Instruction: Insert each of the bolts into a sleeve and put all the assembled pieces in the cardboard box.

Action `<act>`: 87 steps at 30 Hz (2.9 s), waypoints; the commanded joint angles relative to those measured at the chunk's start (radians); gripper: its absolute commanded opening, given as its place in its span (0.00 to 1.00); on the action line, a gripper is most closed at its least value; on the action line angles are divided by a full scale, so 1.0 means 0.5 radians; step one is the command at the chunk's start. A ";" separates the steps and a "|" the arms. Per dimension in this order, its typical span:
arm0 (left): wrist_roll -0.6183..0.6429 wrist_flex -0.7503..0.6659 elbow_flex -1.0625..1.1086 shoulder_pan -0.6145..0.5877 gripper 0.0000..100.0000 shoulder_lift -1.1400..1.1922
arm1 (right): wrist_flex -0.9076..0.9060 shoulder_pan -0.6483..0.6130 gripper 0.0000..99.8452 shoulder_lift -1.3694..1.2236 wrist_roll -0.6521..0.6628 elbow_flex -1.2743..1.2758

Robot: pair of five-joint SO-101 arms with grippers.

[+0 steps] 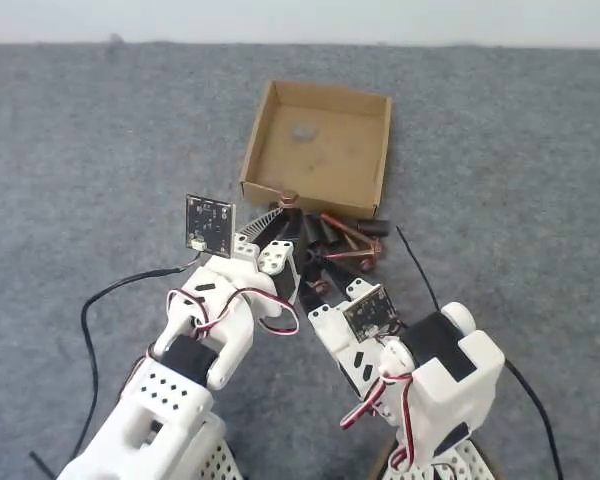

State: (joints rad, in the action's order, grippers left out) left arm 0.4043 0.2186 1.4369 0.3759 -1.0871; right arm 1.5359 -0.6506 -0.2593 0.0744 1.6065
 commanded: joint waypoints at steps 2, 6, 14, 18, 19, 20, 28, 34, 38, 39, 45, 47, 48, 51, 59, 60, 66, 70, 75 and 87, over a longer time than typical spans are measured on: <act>0.031 -0.074 -0.023 0.015 0.01 -0.064 | 0.035 -0.017 0.01 0.023 0.040 0.052; 0.031 -0.175 -0.023 0.012 0.01 -0.061 | 0.032 -0.020 0.01 0.026 0.071 0.055; 0.031 -0.230 -0.002 0.012 0.01 -0.061 | 0.038 -0.017 0.01 0.026 0.095 0.055; 0.031 -0.242 0.063 0.018 0.01 -0.061 | 0.048 -0.011 0.01 0.026 0.104 0.058; 0.031 -0.242 0.075 0.018 0.01 -0.061 | 0.048 -0.008 0.01 0.026 0.104 0.058; 0.031 -0.242 0.078 0.018 0.01 -0.061 | 0.048 -0.008 0.01 0.026 0.104 0.058; -0.107 -0.242 0.170 0.181 0.01 -0.061 | 0.051 0.017 0.01 0.029 0.107 0.058; -0.114 -0.242 0.180 0.184 0.01 -0.061 | 0.072 0.020 0.01 0.029 0.110 0.058; -0.117 -0.242 0.207 0.178 0.01 -0.061 | 0.106 0.029 0.01 0.026 0.110 0.058; -0.117 -0.242 0.229 0.190 0.01 -0.061 | 0.106 0.029 0.01 0.026 0.110 0.058; -0.117 -0.245 0.311 0.178 0.01 -0.061 | 0.112 0.072 0.01 0.026 0.110 0.058; -0.120 -0.249 0.354 0.178 0.01 -0.061 | 0.161 0.087 0.01 0.026 0.098 0.058; -0.120 -0.285 0.379 0.178 0.01 -0.061 | 0.173 0.100 0.01 0.026 0.095 0.058; -0.120 -0.451 0.483 0.178 0.01 -0.061 | 0.189 0.112 0.01 0.026 0.095 0.058; -0.215 -0.396 0.459 0.178 0.02 0.055 | 0.189 0.115 0.01 0.023 0.095 0.058; -0.215 -0.396 0.440 0.178 0.02 0.071 | 0.186 0.115 0.01 0.023 0.095 0.058; -0.209 -0.384 0.428 0.175 0.05 0.061 | 0.186 0.176 0.01 0.023 0.095 0.058; -0.203 -0.384 0.434 0.132 0.17 0.058 | 0.183 0.180 0.01 0.023 0.095 0.058; -0.206 -0.381 0.434 0.132 0.19 0.058 | 0.176 0.180 0.01 0.023 0.095 0.055; -0.215 -0.381 0.416 0.129 0.20 0.043 | 0.173 0.204 0.01 0.008 0.095 0.012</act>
State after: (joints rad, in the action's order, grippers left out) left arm 0.3030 0.0253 1.6824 0.4480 -1.0610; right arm 1.5957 -0.5754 -0.2593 0.1097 1.6126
